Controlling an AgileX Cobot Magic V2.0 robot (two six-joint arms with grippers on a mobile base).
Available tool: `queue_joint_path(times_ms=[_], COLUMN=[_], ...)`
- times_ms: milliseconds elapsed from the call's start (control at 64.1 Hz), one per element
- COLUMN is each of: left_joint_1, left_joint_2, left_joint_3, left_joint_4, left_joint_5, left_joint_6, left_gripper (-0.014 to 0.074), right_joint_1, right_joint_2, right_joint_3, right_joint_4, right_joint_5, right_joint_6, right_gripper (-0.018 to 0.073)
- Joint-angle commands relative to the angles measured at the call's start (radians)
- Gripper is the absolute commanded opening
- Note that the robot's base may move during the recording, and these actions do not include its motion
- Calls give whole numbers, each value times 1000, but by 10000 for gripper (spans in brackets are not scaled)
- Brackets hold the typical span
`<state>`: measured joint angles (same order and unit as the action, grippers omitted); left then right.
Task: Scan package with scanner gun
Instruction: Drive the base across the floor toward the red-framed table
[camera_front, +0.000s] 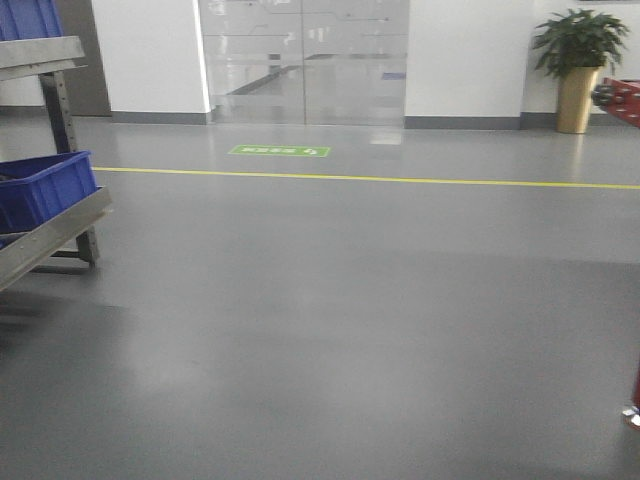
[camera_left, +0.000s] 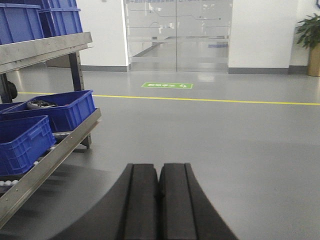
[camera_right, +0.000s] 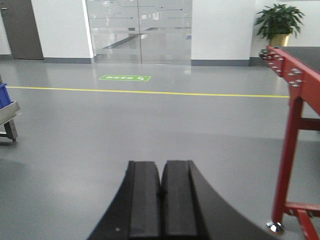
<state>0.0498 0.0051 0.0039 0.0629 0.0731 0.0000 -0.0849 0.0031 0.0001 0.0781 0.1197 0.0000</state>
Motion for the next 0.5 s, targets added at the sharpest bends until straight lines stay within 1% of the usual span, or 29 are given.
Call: queue_joint_path(times_ms=[0, 484], left_joint_1=[-3, -3], left_joint_2=[-5, -5], left_joint_3=[-4, -4], left_joint_4=[-3, -3], left_joint_5=[-16, -16], left_joint_6=[0, 0], left_gripper=[-111, -111], right_joint_1=[4, 4], right_joint_2=[-3, -3], right_joint_3=[0, 0], right_joint_4=[-5, -5], right_joint_5=[-22, -22], right_joint_6=[0, 0], right_gripper=[-153, -153])
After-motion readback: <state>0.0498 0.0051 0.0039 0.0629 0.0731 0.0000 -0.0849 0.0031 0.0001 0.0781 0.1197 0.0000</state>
